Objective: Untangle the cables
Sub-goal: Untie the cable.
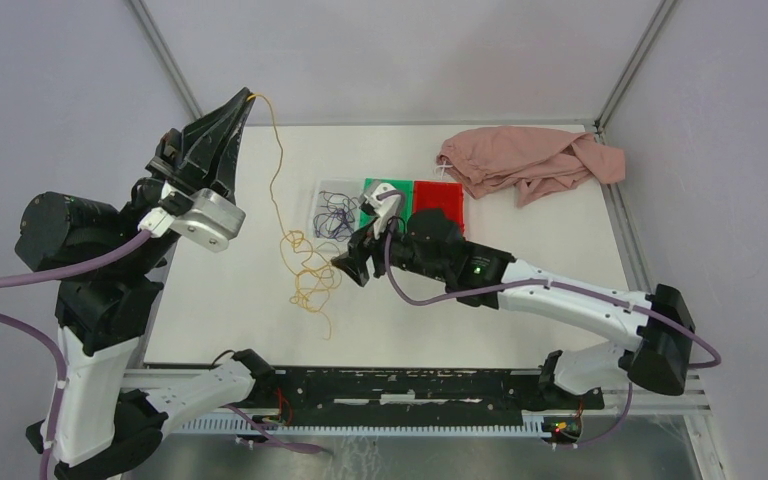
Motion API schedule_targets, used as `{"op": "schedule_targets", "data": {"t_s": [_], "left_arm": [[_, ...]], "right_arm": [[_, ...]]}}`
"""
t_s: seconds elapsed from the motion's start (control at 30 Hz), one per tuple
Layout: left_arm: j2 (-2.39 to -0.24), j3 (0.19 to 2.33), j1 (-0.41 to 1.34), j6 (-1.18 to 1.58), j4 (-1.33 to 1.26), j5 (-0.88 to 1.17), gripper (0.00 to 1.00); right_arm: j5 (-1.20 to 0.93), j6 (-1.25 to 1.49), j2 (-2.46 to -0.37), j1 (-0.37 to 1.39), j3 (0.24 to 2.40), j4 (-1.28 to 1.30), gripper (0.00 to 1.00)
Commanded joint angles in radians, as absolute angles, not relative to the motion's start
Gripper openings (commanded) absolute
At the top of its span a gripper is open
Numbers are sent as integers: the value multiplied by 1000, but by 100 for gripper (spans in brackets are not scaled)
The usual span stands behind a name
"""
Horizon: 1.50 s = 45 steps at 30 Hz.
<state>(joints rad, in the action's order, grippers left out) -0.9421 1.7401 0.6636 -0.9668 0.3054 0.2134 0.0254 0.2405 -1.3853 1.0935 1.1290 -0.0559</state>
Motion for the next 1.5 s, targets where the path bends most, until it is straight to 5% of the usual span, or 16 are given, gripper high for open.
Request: {"op": "schedule_targets", "data": {"t_s": [0.0, 0.3, 0.47, 0.73, 0.83, 1.1, 1.47], "left_arm": [[-934, 1752, 667, -963, 284, 224, 3], [-933, 1756, 667, -965, 286, 224, 3], [-936, 1766, 667, -956, 285, 231, 3], [-940, 1773, 666, -956, 286, 237, 3], [-940, 1779, 666, -954, 286, 243, 3], [-937, 1784, 666, -979, 289, 227, 3], [-967, 1834, 667, -1093, 58, -35, 3]], "right_arm": [[-182, 271, -1298, 1092, 1161, -32, 73], [-187, 244, -1221, 1087, 1148, 30, 72], [-4, 217, -1272, 1053, 1197, 9, 68], [-90, 227, -1450, 1023, 1308, -28, 67], [-29, 211, -1502, 1023, 1316, -31, 59], [2, 247, -1476, 1022, 1236, -143, 3], [200, 370, -1263, 884, 856, -95, 1]]}}
